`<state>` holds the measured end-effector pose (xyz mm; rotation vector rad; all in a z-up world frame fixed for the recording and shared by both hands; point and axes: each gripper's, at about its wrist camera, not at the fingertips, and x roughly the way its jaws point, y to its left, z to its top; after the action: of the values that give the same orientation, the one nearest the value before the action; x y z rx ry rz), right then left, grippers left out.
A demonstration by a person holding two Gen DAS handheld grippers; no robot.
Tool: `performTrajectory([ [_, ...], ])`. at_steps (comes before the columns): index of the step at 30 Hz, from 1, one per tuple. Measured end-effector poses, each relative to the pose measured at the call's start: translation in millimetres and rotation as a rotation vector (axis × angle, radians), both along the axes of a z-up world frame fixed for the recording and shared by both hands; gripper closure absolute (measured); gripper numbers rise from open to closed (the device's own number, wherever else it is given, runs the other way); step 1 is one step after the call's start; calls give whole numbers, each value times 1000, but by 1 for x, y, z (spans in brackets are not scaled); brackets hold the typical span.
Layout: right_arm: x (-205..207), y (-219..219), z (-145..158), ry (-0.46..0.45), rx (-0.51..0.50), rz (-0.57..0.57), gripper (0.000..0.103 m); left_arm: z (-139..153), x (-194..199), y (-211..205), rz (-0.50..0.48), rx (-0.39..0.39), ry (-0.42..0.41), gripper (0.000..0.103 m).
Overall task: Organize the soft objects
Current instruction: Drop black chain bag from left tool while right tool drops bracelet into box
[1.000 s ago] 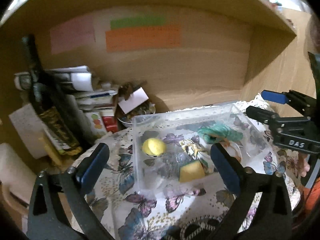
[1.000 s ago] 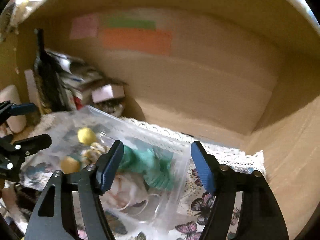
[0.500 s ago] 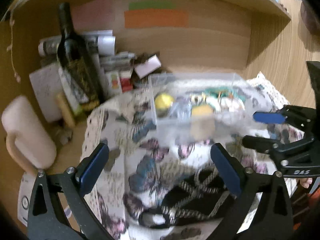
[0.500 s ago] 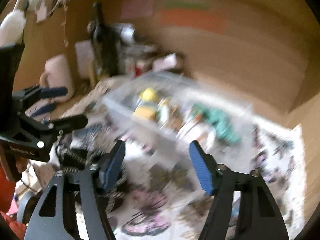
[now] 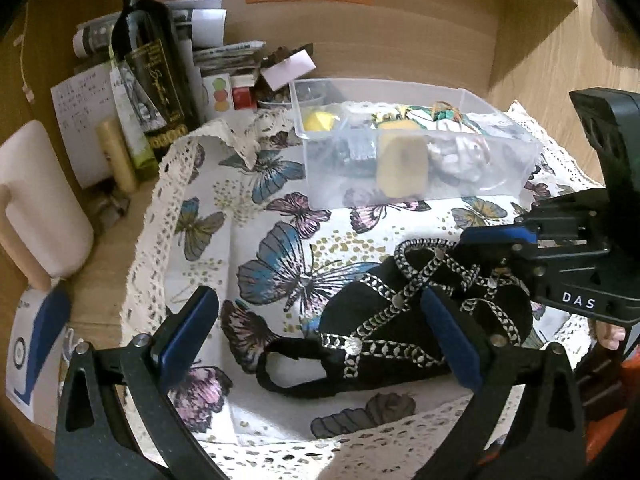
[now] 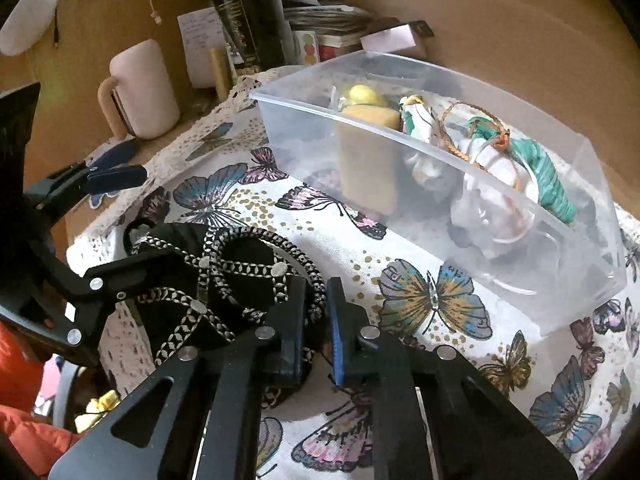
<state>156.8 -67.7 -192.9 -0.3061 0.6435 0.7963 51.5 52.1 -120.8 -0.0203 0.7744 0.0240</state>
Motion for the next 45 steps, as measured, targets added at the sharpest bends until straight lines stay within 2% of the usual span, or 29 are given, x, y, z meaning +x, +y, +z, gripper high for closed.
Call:
performTrajectory([
  [4, -3, 3, -3, -24, -10, -17, 96, -9, 3, 2, -3, -25, 18, 0],
  [8, -2, -14, -3, -49, -29, -78, 96, -12, 4, -1, -16, -22, 15, 1],
  [9, 0, -18, -5, -52, -40, -98, 96, -13, 4, -2, -23, -29, 15, 6],
  [10, 2, -23, -7, -62, -58, -124, 96, -14, 5, -3, -39, -45, 25, 19],
  [11, 3, -28, -9, -66, -72, -142, 96, -17, 8, -3, -70, -81, 52, 26],
  [14, 7, -42, -8, -43, -59, -162, 96, -18, 11, -8, -93, -86, 48, 39],
  [15, 7, -45, -6, -43, -53, -164, 94, -17, 11, -10, -108, -94, 48, 51],
  [19, 2, -46, 3, -34, -6, -132, 80, -15, 7, -16, -118, -94, 38, 67],
  [22, 0, -38, 2, -52, -22, -114, 79, -11, 2, -16, -111, -101, 25, 76],
  [26, 6, -19, -6, -36, -71, -103, 79, 0, -7, -10, -82, -76, -17, 79],
  [27, 9, -15, -11, -30, -92, -103, 81, 4, -9, -8, -74, -70, -33, 79],
  [28, 10, -13, -12, -39, -91, -103, 93, 7, -9, -5, -65, -67, -44, 80],
  [35, 7, -13, -12, -67, -81, -126, 96, 36, -13, 9, -8, -30, -137, 81],
  [40, -2, -33, 3, -100, -18, -153, 96, 57, -9, 13, 7, -30, -207, 81],
  [45, -14, -57, 33, -166, 59, -183, 96, 87, 0, 13, 16, -32, -301, 81],
])
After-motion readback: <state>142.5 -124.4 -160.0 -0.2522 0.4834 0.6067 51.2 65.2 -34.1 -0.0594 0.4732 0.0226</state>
